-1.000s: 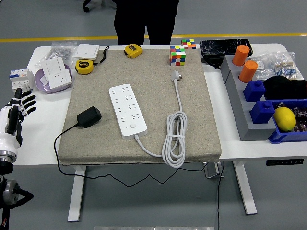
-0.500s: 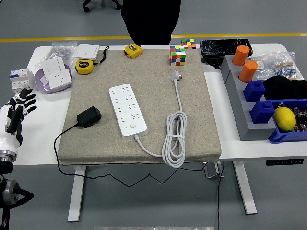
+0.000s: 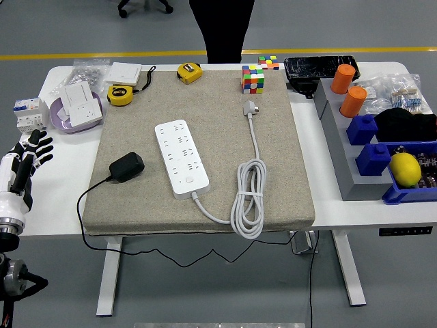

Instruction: Pick up the plug,place it near the board,insert it into the board,press the button

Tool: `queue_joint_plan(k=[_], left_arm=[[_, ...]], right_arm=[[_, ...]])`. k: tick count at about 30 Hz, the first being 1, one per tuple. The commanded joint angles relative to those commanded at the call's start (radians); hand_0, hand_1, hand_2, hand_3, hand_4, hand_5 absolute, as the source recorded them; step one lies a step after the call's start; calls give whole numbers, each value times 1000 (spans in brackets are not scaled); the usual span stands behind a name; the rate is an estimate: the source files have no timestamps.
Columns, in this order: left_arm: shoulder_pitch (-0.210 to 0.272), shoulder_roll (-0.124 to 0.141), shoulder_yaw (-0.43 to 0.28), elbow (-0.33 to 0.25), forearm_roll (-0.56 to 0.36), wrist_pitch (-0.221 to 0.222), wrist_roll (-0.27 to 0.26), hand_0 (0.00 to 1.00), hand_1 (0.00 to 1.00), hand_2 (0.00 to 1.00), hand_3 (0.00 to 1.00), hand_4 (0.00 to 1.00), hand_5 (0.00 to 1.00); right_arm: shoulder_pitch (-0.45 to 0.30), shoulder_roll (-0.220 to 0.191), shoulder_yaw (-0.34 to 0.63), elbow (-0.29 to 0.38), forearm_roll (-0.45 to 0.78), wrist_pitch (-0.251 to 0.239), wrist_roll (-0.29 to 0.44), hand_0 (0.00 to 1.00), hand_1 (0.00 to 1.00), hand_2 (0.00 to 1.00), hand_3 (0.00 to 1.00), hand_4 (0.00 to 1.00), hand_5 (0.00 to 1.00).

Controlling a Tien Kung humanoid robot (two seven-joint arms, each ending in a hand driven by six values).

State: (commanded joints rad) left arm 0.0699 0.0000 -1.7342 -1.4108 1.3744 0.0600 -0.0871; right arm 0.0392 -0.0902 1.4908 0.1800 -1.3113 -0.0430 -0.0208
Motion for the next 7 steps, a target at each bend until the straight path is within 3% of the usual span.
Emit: queue_joint_plan(k=[7], left_arm=[[-1,0,-1,-2,-1,1,-2,712,749,739,738,998,797]], right_arm=[[0,0,6,0,0,-2,1,844,778,761,780,998,877]])
